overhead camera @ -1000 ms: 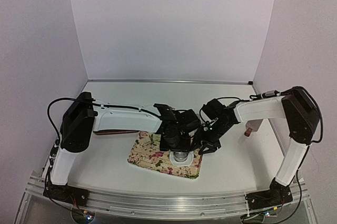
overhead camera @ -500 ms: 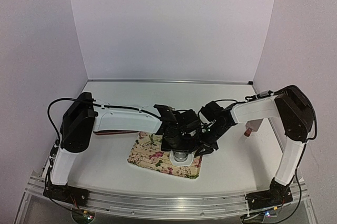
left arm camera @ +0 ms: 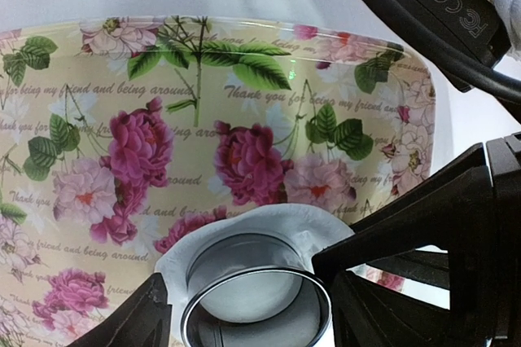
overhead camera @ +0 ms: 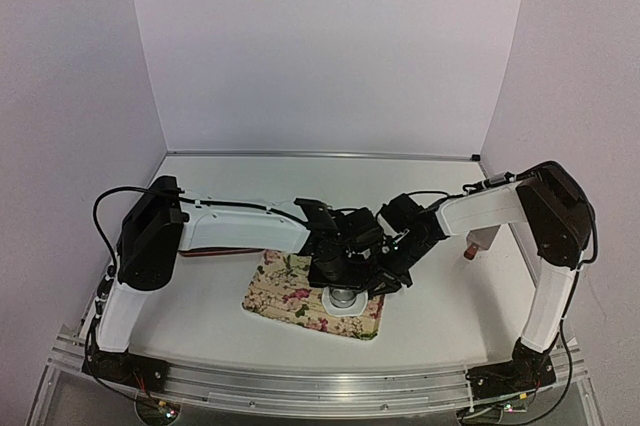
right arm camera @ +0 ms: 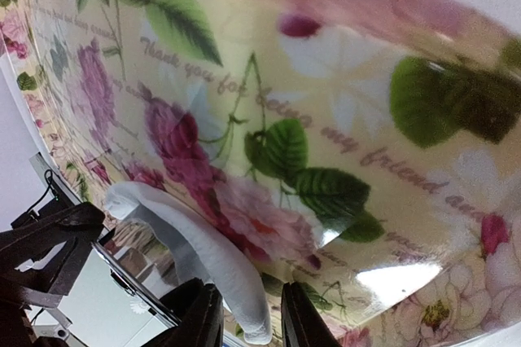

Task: Roll out the dumpling wrappers from the dough
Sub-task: Adjust the plate at the center of the board.

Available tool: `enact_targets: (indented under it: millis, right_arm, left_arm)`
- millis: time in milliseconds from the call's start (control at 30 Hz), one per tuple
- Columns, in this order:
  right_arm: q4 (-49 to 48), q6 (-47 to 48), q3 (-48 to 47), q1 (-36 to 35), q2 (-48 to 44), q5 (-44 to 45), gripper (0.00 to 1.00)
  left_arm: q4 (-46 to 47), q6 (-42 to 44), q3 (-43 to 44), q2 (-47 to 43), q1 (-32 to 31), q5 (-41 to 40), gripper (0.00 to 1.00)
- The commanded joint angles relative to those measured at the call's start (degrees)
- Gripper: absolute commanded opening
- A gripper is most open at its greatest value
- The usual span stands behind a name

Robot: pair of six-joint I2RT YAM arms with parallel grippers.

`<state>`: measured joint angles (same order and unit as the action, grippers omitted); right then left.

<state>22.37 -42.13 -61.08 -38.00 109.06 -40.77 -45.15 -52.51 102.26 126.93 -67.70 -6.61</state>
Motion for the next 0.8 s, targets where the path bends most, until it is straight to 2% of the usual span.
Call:
enact_targets:
  millis: [0,433,767]
  right_arm:
    - [0.04,-0.24,0.88,-0.23,-0.27,1.67,0.00]
    - [-0.13,-1.13,2.75,-0.20,-1.94,-5.07,0.00]
    - [-2.42,-2.33,5.84,-0.23,-5.30,-10.68,0.00]
  left_arm:
    - [-3.79,0.04,0.61,2.16,0.15,-0.70,0.64]
    - [-5.23,-0.71,-1.95,2.54,0.03,-1.36,0.55]
    - [-5.80,-1.50,-3.65,2.17,0.10,-1.82,0.53]
